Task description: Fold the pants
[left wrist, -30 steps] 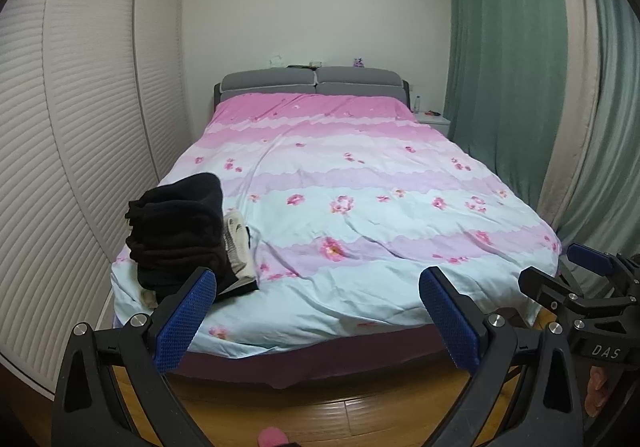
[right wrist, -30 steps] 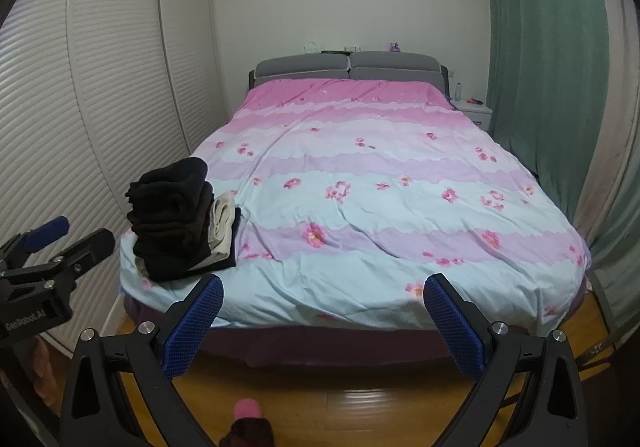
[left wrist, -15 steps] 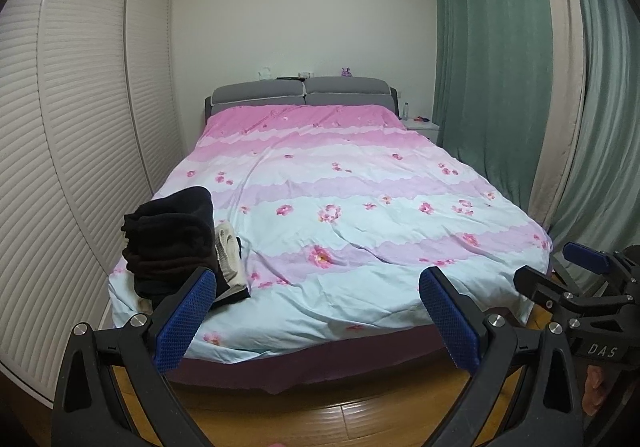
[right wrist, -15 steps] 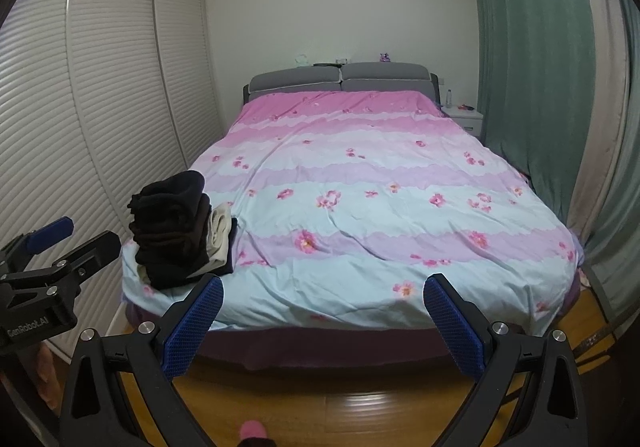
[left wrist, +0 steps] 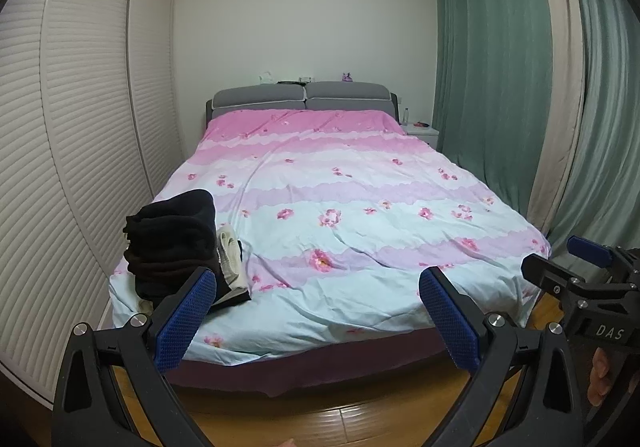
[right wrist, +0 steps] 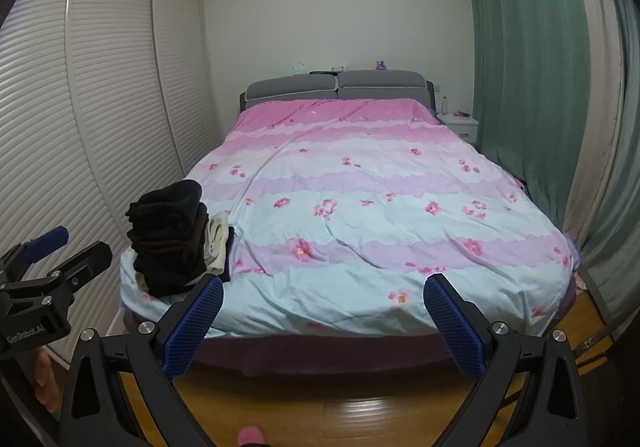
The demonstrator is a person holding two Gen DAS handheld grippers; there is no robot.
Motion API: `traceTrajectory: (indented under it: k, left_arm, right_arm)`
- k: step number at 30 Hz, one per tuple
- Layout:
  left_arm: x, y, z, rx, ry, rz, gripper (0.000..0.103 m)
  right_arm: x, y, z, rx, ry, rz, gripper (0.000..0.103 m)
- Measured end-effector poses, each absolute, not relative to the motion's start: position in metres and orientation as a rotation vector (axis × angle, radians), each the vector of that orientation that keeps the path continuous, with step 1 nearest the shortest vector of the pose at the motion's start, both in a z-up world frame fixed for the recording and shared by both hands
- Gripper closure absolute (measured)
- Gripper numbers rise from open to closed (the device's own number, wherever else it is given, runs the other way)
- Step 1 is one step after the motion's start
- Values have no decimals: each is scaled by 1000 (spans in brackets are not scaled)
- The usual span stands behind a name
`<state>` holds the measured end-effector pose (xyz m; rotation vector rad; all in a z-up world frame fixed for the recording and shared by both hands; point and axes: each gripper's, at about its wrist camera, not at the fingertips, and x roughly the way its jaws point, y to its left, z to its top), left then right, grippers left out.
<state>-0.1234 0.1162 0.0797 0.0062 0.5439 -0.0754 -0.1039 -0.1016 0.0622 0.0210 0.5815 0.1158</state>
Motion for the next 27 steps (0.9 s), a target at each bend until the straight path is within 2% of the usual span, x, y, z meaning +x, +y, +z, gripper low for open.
traceTrajectory:
  k: [27]
  left_arm:
    - [-110, 115, 74, -12, 572, -84, 0]
  right_arm:
    - [-100, -104, 68, 3, 574, 118, 2]
